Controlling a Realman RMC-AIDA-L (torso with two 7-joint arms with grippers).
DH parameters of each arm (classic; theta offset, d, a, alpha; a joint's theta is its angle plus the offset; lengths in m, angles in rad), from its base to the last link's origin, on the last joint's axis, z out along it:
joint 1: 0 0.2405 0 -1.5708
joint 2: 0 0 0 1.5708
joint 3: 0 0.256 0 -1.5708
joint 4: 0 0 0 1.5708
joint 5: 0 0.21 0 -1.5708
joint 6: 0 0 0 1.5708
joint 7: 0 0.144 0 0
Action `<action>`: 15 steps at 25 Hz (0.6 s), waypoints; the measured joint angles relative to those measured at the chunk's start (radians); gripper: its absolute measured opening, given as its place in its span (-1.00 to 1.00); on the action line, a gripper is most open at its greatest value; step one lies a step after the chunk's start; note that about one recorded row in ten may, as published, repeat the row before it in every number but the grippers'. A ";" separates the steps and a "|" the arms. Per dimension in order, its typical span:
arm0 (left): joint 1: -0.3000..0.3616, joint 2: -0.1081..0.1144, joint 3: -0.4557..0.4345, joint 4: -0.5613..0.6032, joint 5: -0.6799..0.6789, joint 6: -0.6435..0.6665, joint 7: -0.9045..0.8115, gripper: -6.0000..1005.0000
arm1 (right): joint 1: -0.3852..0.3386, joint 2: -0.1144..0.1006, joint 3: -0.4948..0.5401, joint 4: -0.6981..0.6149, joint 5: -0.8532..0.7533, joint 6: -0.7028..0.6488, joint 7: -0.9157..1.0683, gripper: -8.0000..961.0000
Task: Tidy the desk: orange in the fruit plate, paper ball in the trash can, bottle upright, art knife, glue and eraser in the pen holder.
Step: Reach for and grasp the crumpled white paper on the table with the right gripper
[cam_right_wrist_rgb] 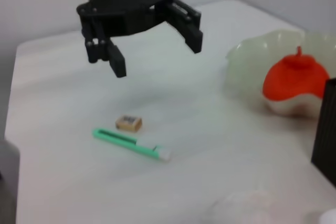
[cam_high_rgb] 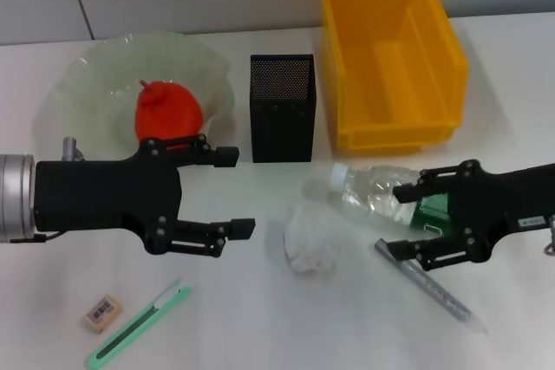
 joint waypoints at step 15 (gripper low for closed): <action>-0.001 -0.003 0.013 -0.053 0.028 -0.026 0.013 0.72 | 0.160 -0.002 -0.041 0.077 -0.108 0.055 0.078 0.59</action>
